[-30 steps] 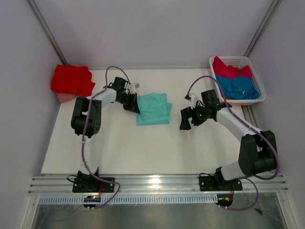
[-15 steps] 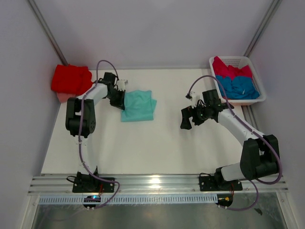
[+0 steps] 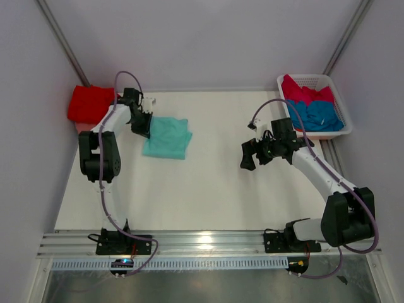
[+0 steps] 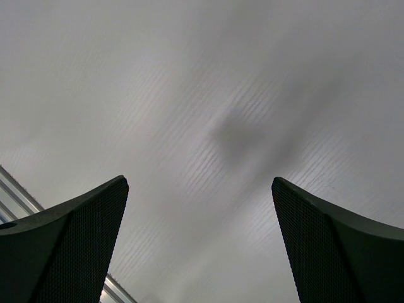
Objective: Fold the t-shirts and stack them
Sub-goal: Fold the tshirt, then neatly place the folded tshirt to the corner
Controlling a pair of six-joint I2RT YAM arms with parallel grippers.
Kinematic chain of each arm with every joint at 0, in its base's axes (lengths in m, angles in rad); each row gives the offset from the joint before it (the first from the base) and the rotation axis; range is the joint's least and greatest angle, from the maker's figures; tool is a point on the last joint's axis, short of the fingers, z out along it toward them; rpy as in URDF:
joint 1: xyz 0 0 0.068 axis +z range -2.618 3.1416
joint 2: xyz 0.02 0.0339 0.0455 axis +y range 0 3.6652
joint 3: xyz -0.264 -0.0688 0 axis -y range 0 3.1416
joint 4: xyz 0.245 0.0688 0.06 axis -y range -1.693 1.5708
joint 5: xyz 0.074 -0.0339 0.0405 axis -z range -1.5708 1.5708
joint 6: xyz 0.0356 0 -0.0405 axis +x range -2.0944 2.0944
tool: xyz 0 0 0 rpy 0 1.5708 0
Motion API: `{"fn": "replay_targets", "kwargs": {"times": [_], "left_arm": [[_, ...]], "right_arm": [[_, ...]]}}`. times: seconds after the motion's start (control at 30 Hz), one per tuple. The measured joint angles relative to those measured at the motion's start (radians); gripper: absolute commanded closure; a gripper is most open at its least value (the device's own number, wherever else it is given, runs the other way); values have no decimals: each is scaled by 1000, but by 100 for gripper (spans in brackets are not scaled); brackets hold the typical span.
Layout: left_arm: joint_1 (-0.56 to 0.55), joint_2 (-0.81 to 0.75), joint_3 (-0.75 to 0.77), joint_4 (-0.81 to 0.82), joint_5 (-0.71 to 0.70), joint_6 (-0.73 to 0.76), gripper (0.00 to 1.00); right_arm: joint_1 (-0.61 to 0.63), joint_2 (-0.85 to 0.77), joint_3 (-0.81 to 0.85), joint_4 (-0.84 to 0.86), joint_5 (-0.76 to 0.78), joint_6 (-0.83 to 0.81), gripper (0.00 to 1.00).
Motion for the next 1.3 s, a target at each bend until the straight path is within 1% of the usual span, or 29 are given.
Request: {"fn": "replay_targets", "kwargs": {"times": [0.3,0.57,0.83,1.0,1.3], "left_arm": [[55,0,104,-19,-23,8,100],[60,6,155,-40,-45,27,100],[120,35,207,-54,-53,32,100],[134,48,222,-64,-62,45,100],[141,150,379,-83,-93,104,100]], "right_arm": [[0,-7,0,0,10,-7,1],[0,-27,0,-3,17,-8,1],[0,-37,0,-7,18,-10,0],[0,-37,0,-10,21,-10,1],[0,-37,0,-11,28,-10,1]]}}
